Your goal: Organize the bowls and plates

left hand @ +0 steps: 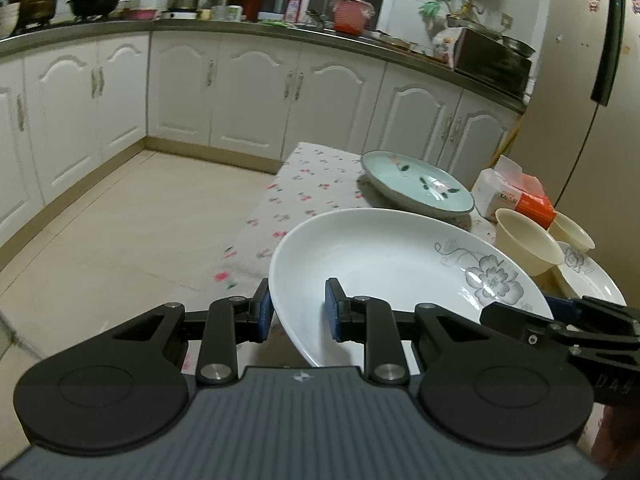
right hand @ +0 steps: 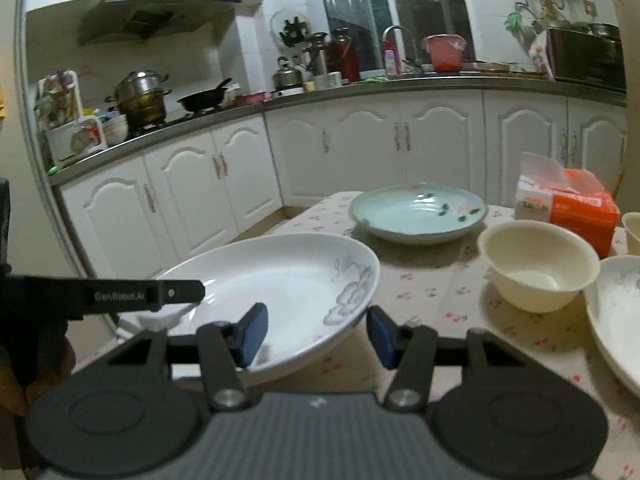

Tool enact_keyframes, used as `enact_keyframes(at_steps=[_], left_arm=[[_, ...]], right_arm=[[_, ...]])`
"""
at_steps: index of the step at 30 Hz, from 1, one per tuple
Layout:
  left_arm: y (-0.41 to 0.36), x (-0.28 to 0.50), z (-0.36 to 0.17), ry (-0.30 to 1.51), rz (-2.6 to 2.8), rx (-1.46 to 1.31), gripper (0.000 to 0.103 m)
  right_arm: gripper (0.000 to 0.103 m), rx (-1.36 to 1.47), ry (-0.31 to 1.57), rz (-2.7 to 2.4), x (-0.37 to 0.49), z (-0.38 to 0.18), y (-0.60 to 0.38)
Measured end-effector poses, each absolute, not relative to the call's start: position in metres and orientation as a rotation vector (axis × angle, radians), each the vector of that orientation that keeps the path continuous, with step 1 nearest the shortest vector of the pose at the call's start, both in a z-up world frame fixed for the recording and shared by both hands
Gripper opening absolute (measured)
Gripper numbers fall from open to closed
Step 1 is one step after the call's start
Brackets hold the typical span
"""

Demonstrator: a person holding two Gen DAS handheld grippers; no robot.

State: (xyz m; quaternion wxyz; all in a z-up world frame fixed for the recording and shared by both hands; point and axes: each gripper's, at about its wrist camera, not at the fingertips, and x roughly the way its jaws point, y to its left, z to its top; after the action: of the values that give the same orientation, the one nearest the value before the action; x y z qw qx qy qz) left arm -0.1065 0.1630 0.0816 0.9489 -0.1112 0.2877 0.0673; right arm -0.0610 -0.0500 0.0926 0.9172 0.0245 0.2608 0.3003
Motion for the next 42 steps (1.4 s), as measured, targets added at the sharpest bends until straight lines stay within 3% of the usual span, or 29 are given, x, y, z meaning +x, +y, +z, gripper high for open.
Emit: enact_keyframes(at_steps=[21,27,32,34,42], left_arm=[[0.17,-0.158,0.07,0.632,0.186,-0.258,0.027],[0.171,-0.156,0.065,0.622,0.182,-0.26,0.029],[0.175,-0.16,0.062,0.612,0.212,-0.261,0.042],[0.178,-0.163,0.063,0.608,0.228,-0.271,0.064],[0.176,-0.178,0.079,0.56,0.284,-0.213,0.08]], right_arm=[[0.056,0.062,0.629,0.714,-0.117,0.079,-0.035],[0.063,0.079,0.66,0.724,-0.121,0.072,-0.037],[0.084,0.076,0.628,0.718,-0.129,0.082,-0.042],[0.088,0.079,0.632,0.7,-0.13,0.083,-0.045],[0.099,0.18,0.652,0.614,-0.138,0.087,-0.086]])
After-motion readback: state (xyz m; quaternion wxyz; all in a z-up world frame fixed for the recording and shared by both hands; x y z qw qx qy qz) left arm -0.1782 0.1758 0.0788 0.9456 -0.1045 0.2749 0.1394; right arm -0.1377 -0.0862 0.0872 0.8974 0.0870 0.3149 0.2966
